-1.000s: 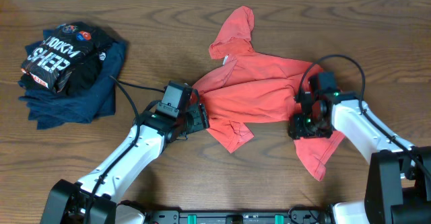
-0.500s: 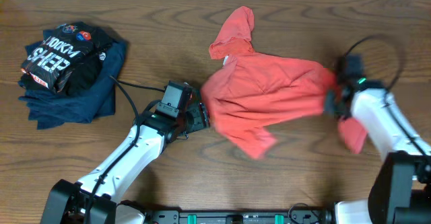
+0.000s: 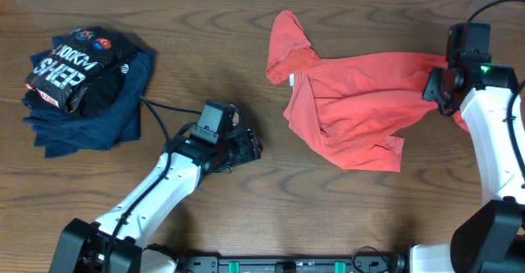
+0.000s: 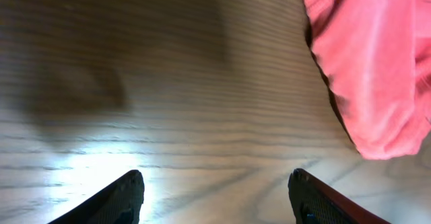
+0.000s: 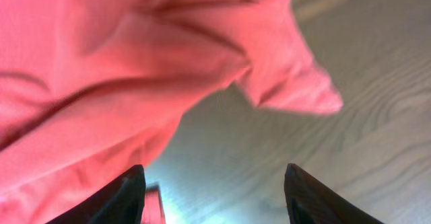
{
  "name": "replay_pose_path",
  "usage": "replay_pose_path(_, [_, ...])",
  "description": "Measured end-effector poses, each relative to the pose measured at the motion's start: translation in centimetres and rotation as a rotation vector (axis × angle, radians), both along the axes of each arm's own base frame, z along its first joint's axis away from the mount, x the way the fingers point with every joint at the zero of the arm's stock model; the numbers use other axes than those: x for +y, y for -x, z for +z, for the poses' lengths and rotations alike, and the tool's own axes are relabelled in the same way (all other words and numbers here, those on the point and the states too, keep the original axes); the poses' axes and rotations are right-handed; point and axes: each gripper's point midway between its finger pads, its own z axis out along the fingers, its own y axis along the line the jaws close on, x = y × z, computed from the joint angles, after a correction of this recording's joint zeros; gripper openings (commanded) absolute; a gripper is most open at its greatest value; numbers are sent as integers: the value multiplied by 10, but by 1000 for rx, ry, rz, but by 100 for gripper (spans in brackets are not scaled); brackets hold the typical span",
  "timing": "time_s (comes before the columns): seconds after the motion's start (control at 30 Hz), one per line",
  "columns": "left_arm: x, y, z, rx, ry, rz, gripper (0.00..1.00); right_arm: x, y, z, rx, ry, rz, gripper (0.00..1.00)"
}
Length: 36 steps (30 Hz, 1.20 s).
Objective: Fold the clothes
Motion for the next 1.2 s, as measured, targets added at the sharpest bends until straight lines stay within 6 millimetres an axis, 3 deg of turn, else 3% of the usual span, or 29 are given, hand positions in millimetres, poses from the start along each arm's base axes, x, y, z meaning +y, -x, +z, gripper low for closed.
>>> replay_pose_path(0.3, [-62,1,16,-133,94,-146,70,41,25,-29,129,-171,106,63])
replay_pose_path(0.6, [-124,-1,-19,-144,183,-178,70,60,29,-34,156,-215,164,66])
replay_pose_path(0.77, [-152,-10,-23,-218,261,-198,69,61,31,-35,164,-219,177,66])
replay_pose_path(0.87, [-154,-20,-21,-259,272,-174,51,63,30,-35,163,-231,183,66])
replay_pose_path(0.97, [-152,-29,-20,-294,257,-138,6,67,30,-35,161,-253,192,66])
replay_pose_path(1.2, [-141,-52,-8,-351,279,-78,6,99,38,-37,194,-364,308,66])
